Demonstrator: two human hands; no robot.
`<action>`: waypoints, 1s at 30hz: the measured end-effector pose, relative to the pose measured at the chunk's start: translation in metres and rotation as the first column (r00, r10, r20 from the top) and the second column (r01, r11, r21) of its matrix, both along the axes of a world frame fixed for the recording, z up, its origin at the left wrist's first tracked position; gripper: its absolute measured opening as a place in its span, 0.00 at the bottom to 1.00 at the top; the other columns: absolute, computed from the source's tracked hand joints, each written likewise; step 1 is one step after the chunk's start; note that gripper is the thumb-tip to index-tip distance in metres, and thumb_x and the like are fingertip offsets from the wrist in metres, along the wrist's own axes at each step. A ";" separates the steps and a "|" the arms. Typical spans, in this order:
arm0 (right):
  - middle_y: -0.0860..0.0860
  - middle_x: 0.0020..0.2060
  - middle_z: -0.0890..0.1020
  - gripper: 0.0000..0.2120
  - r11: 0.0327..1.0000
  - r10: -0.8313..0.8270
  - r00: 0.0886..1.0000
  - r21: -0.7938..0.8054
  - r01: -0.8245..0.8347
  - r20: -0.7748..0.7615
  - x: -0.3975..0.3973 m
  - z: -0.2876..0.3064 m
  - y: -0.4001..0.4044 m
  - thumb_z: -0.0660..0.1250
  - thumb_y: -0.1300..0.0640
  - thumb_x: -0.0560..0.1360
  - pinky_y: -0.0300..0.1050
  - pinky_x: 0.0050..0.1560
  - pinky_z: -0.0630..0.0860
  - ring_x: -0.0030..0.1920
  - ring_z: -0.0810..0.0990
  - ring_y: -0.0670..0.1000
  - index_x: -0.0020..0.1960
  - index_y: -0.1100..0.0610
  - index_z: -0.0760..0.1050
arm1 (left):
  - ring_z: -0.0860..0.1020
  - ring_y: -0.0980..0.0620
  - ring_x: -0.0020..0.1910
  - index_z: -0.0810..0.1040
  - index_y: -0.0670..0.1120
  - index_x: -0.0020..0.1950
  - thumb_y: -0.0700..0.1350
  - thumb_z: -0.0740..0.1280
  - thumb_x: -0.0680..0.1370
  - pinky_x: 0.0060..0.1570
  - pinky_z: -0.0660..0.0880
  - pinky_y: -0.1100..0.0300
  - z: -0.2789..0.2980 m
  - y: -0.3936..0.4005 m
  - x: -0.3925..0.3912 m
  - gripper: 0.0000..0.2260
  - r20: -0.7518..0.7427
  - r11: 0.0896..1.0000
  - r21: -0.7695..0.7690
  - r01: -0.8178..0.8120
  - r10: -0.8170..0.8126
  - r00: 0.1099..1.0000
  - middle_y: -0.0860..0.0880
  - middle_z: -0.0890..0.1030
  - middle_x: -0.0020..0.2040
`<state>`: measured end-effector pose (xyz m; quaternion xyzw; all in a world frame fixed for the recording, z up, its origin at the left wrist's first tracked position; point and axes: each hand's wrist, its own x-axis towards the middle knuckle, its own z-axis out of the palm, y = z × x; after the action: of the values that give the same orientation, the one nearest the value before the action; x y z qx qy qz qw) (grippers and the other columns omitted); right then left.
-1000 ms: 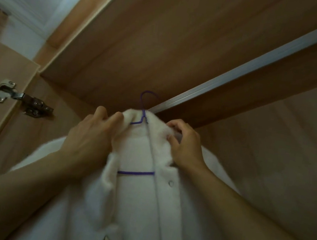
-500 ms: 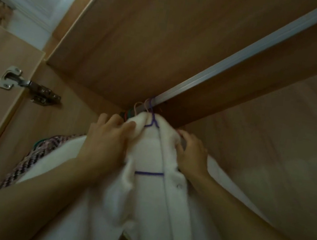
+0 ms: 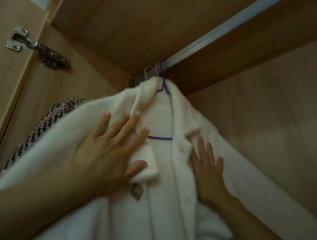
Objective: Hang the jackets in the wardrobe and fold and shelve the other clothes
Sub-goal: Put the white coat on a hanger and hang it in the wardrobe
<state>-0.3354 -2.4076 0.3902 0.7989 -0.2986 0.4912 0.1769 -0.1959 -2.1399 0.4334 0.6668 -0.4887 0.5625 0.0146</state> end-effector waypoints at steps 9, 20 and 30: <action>0.56 0.79 0.53 0.35 0.993 -0.077 0.994 0.086 0.084 -0.077 -0.012 -0.129 0.035 0.47 0.46 0.74 0.74 0.67 0.60 0.78 0.54 0.60 0.79 0.56 0.50 | 0.46 0.43 0.80 0.49 0.54 0.81 0.71 0.38 0.76 0.76 0.46 0.38 -0.077 0.017 -0.021 0.37 -0.004 0.994 -0.038 0.105 -0.106 0.994 0.44 0.48 0.81; 0.42 0.75 0.29 0.36 0.957 0.017 0.993 0.289 0.017 -0.114 -0.042 -0.235 0.045 0.20 0.27 0.66 0.57 0.75 0.34 0.76 0.31 0.46 0.72 0.38 0.24 | 0.57 0.38 0.78 0.62 0.55 0.78 0.74 0.45 0.72 0.72 0.51 0.31 -0.103 0.046 0.001 0.39 0.110 0.932 0.301 -0.203 0.178 0.978 0.39 0.57 0.79; 0.44 0.79 0.42 0.50 0.863 0.181 0.980 0.491 -0.120 -0.079 -0.086 -0.241 0.081 0.32 0.17 0.61 0.57 0.77 0.43 0.79 0.41 0.48 0.78 0.39 0.42 | 0.44 0.42 0.80 0.54 0.54 0.79 0.73 0.38 0.72 0.73 0.41 0.33 -0.169 0.072 -0.061 0.40 -0.051 0.869 0.464 -0.172 0.220 0.974 0.47 0.50 0.81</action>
<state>-0.4211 -2.3268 0.1496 0.8672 -0.3371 0.3632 -0.0494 -0.2570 -2.0679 0.2644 0.7255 -0.5355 0.3956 -0.1747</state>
